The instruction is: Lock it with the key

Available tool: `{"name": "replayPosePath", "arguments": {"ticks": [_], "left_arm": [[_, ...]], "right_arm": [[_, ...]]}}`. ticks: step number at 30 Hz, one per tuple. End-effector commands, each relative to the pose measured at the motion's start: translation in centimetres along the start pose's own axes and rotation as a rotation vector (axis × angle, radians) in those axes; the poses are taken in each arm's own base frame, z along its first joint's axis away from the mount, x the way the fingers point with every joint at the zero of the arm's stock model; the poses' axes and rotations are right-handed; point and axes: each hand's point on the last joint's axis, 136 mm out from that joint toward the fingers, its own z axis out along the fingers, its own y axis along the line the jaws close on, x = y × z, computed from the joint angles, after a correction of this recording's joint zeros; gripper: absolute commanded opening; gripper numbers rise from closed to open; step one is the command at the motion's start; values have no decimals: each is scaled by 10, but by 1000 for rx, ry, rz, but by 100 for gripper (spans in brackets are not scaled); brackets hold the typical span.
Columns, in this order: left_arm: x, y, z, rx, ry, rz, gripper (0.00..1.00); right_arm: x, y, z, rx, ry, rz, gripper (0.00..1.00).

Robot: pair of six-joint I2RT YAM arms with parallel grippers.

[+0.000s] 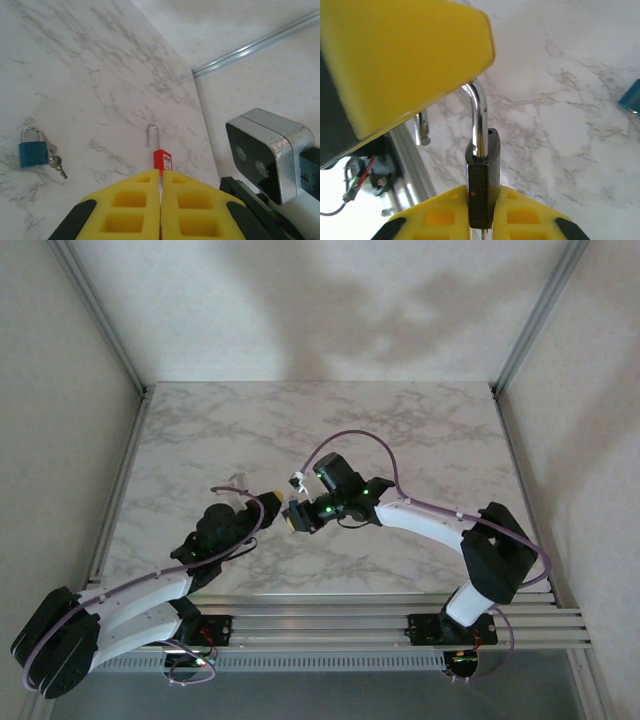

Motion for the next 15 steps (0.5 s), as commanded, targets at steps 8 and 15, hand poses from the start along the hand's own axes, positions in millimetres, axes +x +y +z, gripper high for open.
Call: {"name": "replayPosePath", "arguments": {"ticks": [8,15], "left_arm": [[-6,-36,-33,232,-56,107,0],[-5,-36,-47,272,-73,150,0]], "right_arm": [[3,62,-28,-294,-24,-142,0],[8,85,-43,-410,-26,-186,0]]}}
